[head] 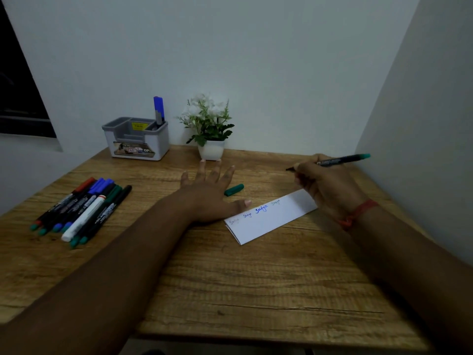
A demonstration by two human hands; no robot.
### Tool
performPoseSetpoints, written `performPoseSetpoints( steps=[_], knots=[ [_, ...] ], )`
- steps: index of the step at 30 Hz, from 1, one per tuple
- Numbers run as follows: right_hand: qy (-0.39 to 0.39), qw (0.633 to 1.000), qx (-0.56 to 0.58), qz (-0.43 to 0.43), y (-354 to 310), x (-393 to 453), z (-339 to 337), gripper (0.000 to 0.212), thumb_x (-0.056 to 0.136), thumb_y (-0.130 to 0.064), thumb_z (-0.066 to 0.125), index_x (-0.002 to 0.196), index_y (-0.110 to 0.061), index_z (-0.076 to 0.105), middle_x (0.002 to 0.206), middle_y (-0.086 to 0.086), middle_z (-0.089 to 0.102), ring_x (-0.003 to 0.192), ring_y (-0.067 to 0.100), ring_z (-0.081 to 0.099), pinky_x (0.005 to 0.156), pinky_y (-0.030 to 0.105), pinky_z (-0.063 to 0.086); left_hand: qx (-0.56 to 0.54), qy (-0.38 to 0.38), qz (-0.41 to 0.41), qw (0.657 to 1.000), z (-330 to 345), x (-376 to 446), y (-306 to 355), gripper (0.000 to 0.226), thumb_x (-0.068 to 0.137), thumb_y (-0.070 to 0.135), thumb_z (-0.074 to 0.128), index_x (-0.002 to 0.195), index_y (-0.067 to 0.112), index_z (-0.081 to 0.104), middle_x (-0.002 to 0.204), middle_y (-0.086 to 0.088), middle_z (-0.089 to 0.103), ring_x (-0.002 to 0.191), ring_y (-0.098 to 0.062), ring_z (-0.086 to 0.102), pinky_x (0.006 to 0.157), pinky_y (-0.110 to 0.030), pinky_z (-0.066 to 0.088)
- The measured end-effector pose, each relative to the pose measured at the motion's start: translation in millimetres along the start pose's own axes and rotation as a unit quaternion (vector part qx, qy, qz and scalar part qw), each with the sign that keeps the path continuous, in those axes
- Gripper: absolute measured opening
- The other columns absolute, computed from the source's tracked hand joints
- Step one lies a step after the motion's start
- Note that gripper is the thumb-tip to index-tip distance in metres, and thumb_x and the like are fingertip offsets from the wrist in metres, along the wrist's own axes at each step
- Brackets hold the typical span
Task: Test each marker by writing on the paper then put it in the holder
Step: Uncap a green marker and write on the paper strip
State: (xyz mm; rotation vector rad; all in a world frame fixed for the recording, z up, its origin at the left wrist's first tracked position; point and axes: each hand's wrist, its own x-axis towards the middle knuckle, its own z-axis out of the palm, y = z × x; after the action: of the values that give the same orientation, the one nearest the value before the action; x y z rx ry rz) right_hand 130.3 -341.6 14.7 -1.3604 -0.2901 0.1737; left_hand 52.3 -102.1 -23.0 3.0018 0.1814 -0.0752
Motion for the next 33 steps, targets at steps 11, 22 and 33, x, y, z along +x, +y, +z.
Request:
performPoseSetpoints(
  steps=[11,22,33],
  knots=[
    [-0.029,0.998,-0.056,-0.022,22.4,28.5,27.6,0.013,0.086,0.004,0.07,0.084,-0.008,0.075,0.088,0.011,0.075,0.094,0.027,0.072,0.095,0.039,0.057,-0.06,0.168,-0.001,0.984,-5.1,7.6,1.3,0.057,0.095,0.061,0.046,0.143,0.03,0.045,0.145,0.004,0.05,0.138,-0.023,0.035,0.116,-0.056,0.02],
    [-0.059,0.992,-0.091,-0.057,20.6,16.3,30.1,0.012,0.093,-0.01,0.069,0.084,-0.007,0.063,0.078,0.012,0.072,0.074,0.023,0.071,0.069,0.032,0.061,-0.194,0.222,0.071,0.953,-2.4,7.6,8.8,0.009,0.093,0.023,0.065,0.1,0.027,0.062,0.091,0.012,0.054,0.089,-0.007,0.052,0.076,-0.025,0.042],
    [-0.091,0.988,-0.036,-0.117,12.5,9.2,31.0,0.022,0.096,-0.006,0.063,0.074,-0.009,0.06,0.074,0.012,0.068,0.068,0.022,0.066,0.062,0.032,0.057,-0.269,0.248,0.123,0.923,-5.4,-2.5,15.4,0.017,0.093,0.014,0.066,0.104,0.026,0.059,0.102,0.013,0.06,0.092,-0.005,0.059,0.08,-0.025,0.048]
  ],
)
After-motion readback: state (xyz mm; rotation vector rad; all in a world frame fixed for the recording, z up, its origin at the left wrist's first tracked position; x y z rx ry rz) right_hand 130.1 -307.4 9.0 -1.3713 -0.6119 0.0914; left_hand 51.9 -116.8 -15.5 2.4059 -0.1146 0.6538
